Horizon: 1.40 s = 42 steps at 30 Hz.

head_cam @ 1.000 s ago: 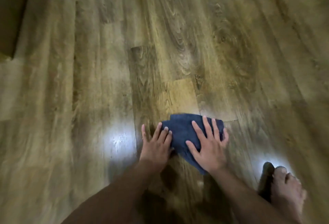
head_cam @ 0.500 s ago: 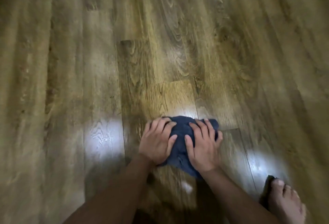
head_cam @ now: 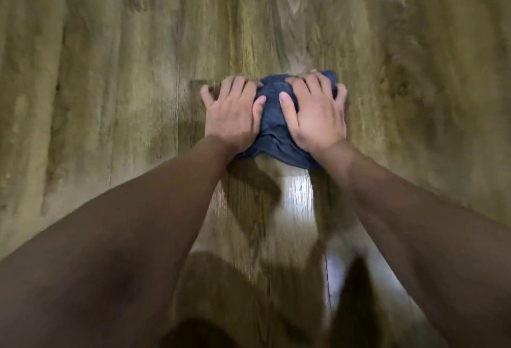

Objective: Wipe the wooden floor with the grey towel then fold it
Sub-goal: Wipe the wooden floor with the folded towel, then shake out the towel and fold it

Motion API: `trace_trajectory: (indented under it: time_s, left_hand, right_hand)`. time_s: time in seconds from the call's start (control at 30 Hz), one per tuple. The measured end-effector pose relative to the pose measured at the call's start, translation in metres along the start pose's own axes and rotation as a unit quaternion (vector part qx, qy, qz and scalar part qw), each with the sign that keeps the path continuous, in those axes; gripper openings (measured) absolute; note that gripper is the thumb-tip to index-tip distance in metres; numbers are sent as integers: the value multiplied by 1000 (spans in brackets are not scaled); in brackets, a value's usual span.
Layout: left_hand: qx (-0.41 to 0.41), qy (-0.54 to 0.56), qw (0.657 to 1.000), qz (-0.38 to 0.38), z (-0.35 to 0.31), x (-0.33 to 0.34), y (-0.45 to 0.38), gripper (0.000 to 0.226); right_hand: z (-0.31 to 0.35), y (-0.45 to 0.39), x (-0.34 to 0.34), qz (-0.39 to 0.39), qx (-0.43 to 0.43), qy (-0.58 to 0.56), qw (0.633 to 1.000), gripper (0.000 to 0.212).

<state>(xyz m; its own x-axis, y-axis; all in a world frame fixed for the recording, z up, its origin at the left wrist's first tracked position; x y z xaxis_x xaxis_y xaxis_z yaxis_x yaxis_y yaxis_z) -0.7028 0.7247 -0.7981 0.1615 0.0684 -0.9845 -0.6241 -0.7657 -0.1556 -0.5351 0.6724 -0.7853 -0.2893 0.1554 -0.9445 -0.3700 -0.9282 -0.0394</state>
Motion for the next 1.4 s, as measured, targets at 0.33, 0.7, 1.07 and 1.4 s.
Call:
trace_trajectory:
  time_s: [0.33, 0.7, 1.07, 1.4]
  left_hand:
    - [-79, -24, 996, -35, 31, 17, -96, 45]
    - [-169, 4, 982, 81, 5, -1, -93, 44]
    - [-114, 22, 983, 144, -55, -36, 109, 51]
    - [-130, 191, 921, 314, -101, -103, 232, 35]
  right_hand:
    - [7, -121, 11, -21, -30, 0, 999, 54]
    - [9, -120, 4, 33, -73, 20, 997, 53]
    - [-9, 87, -21, 199, -141, 92, 965, 107]
    - [22, 252, -65, 279, -40, 150, 948, 57]
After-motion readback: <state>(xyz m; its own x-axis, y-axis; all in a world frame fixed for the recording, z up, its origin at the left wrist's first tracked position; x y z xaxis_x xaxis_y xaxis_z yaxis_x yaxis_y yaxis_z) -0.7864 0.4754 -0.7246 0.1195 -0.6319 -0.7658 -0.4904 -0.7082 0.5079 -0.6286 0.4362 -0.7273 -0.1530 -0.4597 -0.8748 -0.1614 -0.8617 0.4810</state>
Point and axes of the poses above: each hand's wrist, its own y-axis away from the middle knuckle, its own x-axis out of the palm, z = x × y, the point moved 1 cm from there along -y, towards the middle knuckle, and after that the axes turned 13 degrees about x, right-handed, at the moved point
